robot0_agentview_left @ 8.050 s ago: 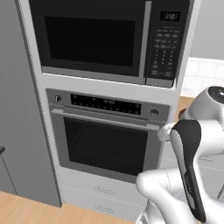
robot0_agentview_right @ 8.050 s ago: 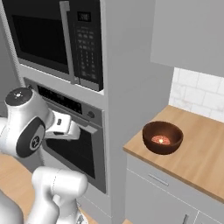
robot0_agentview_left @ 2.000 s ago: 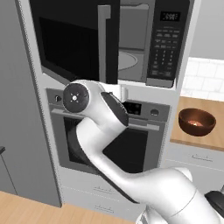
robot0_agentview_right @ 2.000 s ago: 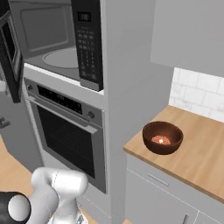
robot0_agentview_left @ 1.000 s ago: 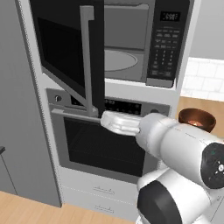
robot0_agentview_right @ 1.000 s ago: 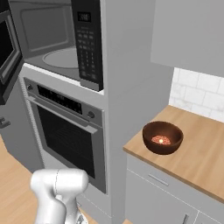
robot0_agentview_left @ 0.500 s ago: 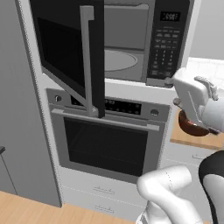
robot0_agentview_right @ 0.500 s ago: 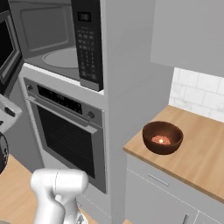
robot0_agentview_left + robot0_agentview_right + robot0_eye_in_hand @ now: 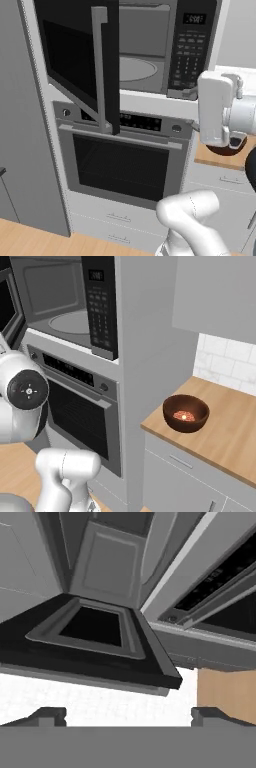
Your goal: Open the microwave, place the bowl with waffle inside the microwave, then close the microwave door and turn it on.
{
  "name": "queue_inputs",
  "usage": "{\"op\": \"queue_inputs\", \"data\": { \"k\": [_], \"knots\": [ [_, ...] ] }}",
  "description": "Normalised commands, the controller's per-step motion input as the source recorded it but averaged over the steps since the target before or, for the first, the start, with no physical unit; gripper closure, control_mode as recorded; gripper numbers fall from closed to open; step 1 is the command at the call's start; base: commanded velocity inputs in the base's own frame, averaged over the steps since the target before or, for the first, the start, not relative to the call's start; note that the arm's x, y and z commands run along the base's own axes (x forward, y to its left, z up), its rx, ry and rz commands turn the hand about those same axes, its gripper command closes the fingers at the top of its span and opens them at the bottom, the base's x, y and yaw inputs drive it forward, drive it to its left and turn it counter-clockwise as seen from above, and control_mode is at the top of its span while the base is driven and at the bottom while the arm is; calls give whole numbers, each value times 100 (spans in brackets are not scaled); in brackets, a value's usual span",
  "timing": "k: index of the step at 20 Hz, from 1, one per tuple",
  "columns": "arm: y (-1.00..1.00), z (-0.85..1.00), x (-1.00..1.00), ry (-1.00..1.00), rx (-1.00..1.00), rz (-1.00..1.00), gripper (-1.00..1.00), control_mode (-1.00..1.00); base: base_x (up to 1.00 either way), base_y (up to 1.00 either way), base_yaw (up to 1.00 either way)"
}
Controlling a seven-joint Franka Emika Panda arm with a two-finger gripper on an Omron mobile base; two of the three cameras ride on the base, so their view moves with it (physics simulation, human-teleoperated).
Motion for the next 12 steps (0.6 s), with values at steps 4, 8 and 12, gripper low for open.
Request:
{"op": "queue_inputs", "data": {
  "k": [4,8,12],
  "knots": [
    [30,-21,31,23,17,15,-100,-100,0,0,0],
    [72,-27,38,0,12,16,-100,-100,0,0,0],
    [44,-11,58,0,14,16,-100,-100,0,0,0]
  ]
}}
